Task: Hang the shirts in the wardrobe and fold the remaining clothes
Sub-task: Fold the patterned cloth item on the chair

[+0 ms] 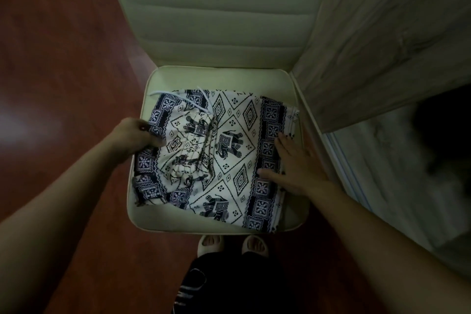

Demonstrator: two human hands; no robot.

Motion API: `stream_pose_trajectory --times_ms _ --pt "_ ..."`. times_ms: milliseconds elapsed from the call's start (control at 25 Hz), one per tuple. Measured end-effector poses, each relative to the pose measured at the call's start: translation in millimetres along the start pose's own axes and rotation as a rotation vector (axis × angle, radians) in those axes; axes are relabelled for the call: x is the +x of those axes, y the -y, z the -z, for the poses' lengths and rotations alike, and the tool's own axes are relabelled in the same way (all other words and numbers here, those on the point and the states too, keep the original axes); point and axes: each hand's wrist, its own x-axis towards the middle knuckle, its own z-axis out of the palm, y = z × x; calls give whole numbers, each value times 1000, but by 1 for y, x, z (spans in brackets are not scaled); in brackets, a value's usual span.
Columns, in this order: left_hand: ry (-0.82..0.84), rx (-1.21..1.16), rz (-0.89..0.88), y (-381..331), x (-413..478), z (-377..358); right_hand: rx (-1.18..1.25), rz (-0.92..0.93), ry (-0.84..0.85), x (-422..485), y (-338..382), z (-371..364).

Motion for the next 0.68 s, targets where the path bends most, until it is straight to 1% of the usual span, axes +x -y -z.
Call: stream_pose_trajectory --times_ms 40,80,120,160,200,280,320,400,440,480,520,600,680 --pt "-48 90 -56 -10 -3 3 107 -11 23 -3 2 4" --pt "-132 215 -150 -21 -7 2 265 -34 44 -7 7 9" --pt "-244 352 -286 -32 -11 -2 448 -73 66 -11 14 11" --pt "-364 462 -457 -42 -17 -9 614 -116 84 -15 22 13" --pt "-447 519 -625 -53 -25 -19 752 -160 92 -18 29 12" --pt "-469 564 -886 -66 -41 -41 993 -266 47 -22 40 9" --pt "-469 635 -1005 -68 -47 -51 1158 -305 26 -23 42 4" --pt "-458 787 -1226 -57 -54 -72 1519 -361 44 -26 43 -7" --pt "-450 823 -1320 -42 -54 -87 1669 -383 36 -28 43 -12" --pt "-436 838 -1375 -24 -53 -103 1777 -382 14 -29 42 -16" --pt "-409 842 -1377 -2 -52 -121 1833 -363 -10 -31 42 -20" --pt "-324 826 -1259 40 -51 -157 1844 -334 -64 -33 42 -23" --pt "-226 717 -1158 64 -54 -176 1795 -338 -76 -32 42 -22"
